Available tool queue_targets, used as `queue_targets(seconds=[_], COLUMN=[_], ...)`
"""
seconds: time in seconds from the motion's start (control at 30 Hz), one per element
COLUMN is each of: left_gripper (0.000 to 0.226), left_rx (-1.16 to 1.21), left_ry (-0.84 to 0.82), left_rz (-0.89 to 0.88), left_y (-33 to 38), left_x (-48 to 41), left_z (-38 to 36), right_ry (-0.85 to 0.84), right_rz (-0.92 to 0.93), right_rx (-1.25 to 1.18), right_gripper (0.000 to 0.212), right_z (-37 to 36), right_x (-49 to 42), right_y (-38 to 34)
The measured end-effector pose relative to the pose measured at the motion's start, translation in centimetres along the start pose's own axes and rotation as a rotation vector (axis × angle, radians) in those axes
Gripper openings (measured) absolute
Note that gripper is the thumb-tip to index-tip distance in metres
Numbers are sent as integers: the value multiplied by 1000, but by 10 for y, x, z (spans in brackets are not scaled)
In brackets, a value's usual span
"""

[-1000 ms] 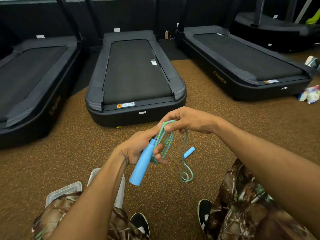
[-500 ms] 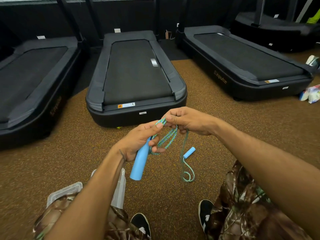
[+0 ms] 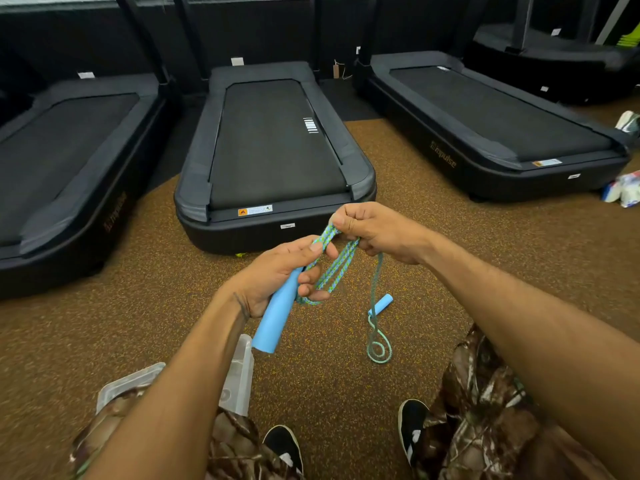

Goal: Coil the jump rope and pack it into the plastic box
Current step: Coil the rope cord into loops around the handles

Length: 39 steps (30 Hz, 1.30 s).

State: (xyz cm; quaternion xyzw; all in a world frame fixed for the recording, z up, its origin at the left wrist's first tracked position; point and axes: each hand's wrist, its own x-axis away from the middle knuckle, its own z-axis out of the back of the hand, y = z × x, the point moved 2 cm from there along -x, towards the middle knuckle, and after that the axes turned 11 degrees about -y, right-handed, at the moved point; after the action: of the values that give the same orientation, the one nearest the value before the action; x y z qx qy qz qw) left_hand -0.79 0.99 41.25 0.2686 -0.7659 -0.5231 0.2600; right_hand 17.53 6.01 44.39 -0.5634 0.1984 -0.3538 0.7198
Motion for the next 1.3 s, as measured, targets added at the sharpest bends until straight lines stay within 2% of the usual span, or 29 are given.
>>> queue_targets(seconds=[0.2, 0.37, 0.5, 0.67, 0.83, 1.0, 1.3], left_gripper=[22, 29, 27, 39, 37, 38, 39], left_rx=[122, 160, 163, 230, 217, 264, 280], left_ry=[-27, -112, -104, -153, -158, -156, -91], left_rz=[-26, 23, 11, -28, -54, -86, -169], left_y=[-4, -4, -1, -2, -3, 0, 8], left_x=[-2, -1, -2, -3, -4, -3, -4], left_z=[-2, -3, -6, -12, -14, -15, -8], right_ry=[-37, -65, -45, -32, -28, -7, -21], right_rz=[28, 26, 43, 11, -2, 3, -67], right_rx=[-175, -155, -233, -321, -382, -466, -294], right_gripper=[17, 13, 11, 28, 40, 39, 31], right_z=[-2, -2, -3, -6, -10, -14, -11], right_x=[0, 2, 0, 0, -1, 1, 3], right_y=[2, 6, 5, 2, 2, 9, 41])
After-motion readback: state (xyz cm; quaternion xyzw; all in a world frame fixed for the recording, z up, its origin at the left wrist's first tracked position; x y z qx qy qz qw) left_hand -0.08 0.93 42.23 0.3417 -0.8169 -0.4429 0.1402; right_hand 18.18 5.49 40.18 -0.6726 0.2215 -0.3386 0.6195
